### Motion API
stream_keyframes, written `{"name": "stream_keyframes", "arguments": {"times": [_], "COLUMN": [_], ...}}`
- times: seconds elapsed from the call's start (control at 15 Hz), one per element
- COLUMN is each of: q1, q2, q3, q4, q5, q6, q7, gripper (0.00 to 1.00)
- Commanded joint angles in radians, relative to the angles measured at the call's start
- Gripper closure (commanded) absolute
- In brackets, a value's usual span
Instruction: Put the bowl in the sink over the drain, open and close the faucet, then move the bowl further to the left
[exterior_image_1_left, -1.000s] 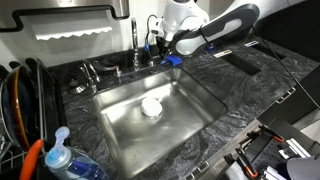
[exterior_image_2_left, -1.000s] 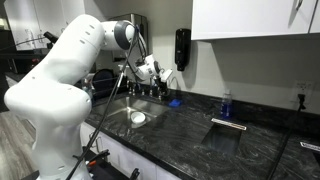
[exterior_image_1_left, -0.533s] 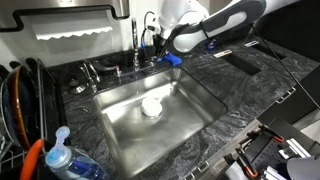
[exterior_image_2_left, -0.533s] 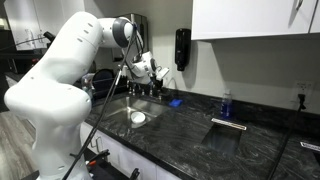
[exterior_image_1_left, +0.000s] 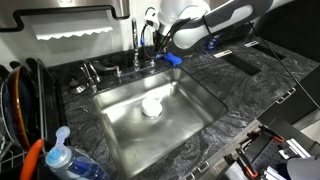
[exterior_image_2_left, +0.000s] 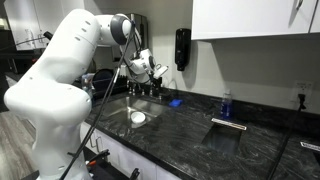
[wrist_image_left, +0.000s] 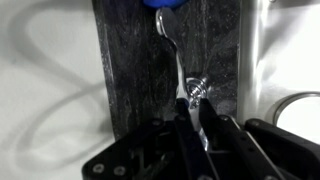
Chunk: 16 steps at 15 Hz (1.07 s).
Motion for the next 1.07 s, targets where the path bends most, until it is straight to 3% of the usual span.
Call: {"name": "stream_keyframes", "arguments": {"times": [0.0, 0.4, 0.53, 0.87, 0.93, 1.0], "q1": [0.029, -0.01, -0.024, -0.029, -0.031, -0.031], "q2": [-0.024, -0.005, 0.005, 0.017, 0.02, 0.022], "q3": [-0.057, -0.051, -0.044, -0.038, -0.037, -0.038], "q4": [-0.022, -0.008, -0.003, 0.013, 0.016, 0.017], "q5": [-0.085, -0.1, -0.1, -0.096, -0.093, -0.093], "q6": [-0.028, -0.037, -0.01, -0.014, -0.014, -0.014], "q7": [0.1, 0.103, 0.078, 0.041, 0.035, 0.032], "gripper": [0.48, 0.06, 0.0, 0.0, 0.25, 0.28]}}
